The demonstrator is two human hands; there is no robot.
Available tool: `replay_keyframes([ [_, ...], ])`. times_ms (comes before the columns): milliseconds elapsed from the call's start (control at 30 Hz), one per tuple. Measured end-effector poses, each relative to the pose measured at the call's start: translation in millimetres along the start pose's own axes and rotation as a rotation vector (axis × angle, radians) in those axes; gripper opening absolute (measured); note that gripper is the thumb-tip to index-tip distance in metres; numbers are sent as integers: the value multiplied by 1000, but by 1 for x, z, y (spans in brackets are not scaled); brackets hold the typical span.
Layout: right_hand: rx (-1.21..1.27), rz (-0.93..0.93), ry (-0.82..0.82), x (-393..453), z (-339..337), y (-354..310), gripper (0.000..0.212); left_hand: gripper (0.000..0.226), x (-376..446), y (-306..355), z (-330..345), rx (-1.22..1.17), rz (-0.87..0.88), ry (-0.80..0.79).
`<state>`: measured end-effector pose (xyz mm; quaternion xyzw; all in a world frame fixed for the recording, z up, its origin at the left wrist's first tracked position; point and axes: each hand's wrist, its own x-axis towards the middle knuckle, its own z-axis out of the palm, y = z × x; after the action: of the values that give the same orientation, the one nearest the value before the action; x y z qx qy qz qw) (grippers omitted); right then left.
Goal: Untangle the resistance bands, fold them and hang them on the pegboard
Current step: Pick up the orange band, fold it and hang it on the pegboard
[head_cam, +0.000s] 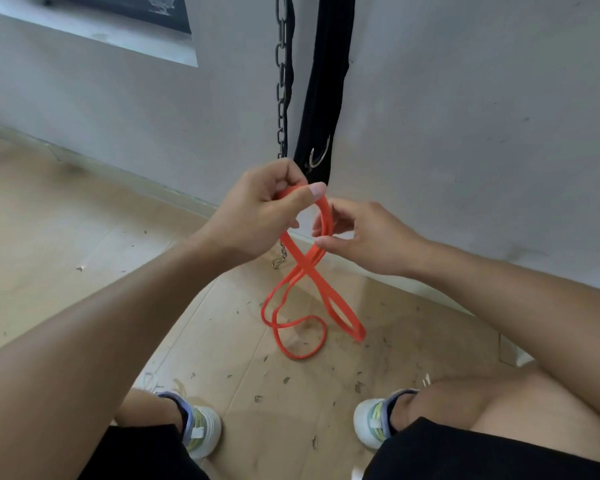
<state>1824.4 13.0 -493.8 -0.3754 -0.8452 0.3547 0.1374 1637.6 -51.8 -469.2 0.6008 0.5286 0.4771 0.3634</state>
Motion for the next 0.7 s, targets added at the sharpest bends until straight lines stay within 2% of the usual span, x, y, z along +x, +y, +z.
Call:
replay_keyframes([
  [100, 22, 42, -28, 5, 2, 9, 11, 38, 0, -1, -5, -30, -49, 18],
  [200, 121, 43, 15, 6, -5, 8, 10, 26, 0, -1, -13, -14, -145, -15],
  [300, 115, 37, 68, 3, -14, 3, 12, 30, -1, 0, -16, 28, -188, -58],
  [433, 2, -105, 92, -1, -21, -11, 23, 41, -3, 0, -8, 53, -183, -92],
  [533, 21, -188, 140, -4, -22, -22, 31, 35, -4, -2, -3, 74, -139, -87],
  [633, 232, -137, 148, -4, -21, -24, 28, 32, -4, 2, -5, 88, -51, -39],
  [700, 249, -66, 54, -2, -20, -18, 23, 32, -4, 6, -5, 85, -9, -17],
])
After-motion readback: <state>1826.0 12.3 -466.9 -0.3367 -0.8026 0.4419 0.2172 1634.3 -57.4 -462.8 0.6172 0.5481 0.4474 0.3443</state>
